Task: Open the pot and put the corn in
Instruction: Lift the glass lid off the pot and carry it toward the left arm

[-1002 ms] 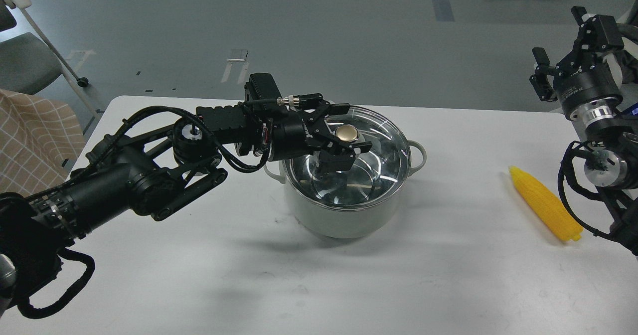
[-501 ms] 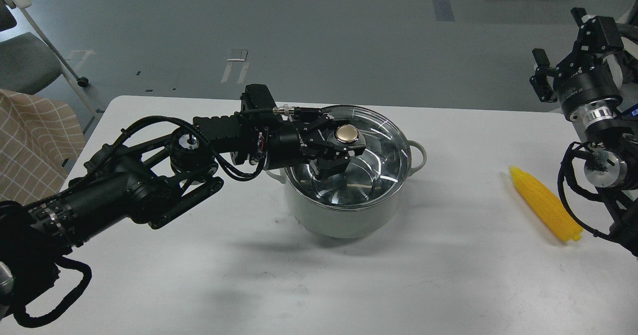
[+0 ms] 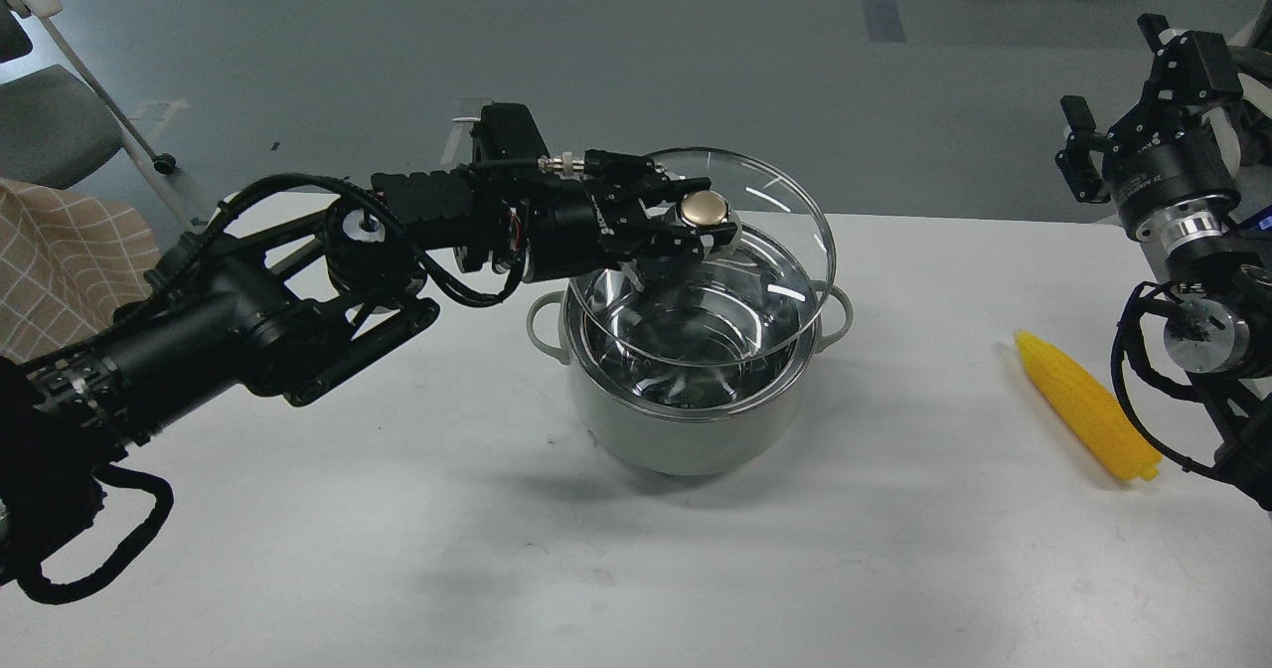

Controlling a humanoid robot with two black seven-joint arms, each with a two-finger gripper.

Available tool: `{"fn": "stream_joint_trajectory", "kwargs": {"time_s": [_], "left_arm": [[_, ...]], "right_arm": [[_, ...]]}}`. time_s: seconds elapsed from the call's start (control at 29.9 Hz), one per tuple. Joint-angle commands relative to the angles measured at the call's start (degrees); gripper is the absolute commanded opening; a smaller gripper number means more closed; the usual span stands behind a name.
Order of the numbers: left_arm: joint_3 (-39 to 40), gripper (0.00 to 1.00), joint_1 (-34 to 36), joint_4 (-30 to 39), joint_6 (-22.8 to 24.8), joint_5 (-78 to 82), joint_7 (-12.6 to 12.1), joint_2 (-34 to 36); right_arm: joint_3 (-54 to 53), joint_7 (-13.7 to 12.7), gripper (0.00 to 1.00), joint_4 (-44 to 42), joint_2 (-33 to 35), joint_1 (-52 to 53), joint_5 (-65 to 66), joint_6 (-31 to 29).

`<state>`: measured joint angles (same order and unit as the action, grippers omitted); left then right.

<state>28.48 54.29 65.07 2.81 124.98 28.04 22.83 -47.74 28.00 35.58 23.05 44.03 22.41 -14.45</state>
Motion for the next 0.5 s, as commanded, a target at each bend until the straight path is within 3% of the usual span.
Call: {"fn": "stream_joint_trajectory", "kwargs": {"time_s": [0.0, 0.17, 0.27, 0.47], "left_arm": [[-0.1, 0.00, 1.6, 2.4, 0.2, 0.0, 0.0, 5.4], [-0.3, 0.00, 0.5, 9.1, -0.1, -1.3, 0.0, 17.4], [-0.3, 0.00, -3.9, 13.1, -1.5, -3.6, 0.0, 25.8], [-0.1, 0.00, -13.1, 13.6, -9.2, -6.9, 0.0, 34.7]], "right_arm": [[-0.1, 0.0, 1.00, 0.0, 0.1, 0.0, 0.0, 0.0], [-0.1, 0.0, 1.00, 0.0, 0.2, 0.0, 0.0, 0.0], [-0.1, 0.0, 1.00, 0.0, 0.1, -0.1, 0.0, -0.1], [0.0, 0.0, 1.00, 0.0, 0.1, -0.1, 0.0, -0.1]]}}
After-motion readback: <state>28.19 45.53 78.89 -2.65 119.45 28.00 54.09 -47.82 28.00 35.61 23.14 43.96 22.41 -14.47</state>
